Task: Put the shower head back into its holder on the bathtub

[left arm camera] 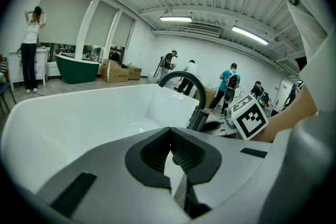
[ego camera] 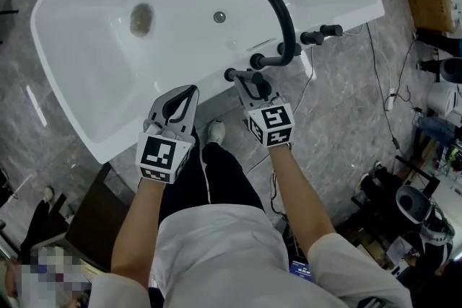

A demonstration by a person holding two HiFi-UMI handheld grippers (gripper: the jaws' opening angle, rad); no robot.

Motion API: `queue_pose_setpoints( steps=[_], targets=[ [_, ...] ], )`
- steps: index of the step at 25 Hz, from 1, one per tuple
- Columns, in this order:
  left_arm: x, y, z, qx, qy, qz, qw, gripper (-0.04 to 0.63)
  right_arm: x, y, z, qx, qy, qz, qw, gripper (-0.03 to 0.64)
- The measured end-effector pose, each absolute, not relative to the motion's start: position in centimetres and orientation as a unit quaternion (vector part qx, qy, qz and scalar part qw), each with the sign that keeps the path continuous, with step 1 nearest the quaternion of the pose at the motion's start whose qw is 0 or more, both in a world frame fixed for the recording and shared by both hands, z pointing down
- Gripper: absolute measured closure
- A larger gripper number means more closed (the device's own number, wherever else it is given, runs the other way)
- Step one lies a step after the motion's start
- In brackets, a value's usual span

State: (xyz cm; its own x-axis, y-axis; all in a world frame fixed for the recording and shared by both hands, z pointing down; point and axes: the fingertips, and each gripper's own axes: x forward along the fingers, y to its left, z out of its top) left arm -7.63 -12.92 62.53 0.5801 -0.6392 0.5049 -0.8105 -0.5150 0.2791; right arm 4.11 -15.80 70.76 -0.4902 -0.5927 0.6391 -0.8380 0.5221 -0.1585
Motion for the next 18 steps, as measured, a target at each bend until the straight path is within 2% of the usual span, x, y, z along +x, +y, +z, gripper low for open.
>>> queue_pose_setpoints(
  steps=[18],
  targets=[
    [-7.2,-14.6,64.1,0.851,-0.428,0.179,0.246,0.586,3.9,-15.6,72.0,0.426,-0.833,0.23,0.267,0.474]
  ],
)
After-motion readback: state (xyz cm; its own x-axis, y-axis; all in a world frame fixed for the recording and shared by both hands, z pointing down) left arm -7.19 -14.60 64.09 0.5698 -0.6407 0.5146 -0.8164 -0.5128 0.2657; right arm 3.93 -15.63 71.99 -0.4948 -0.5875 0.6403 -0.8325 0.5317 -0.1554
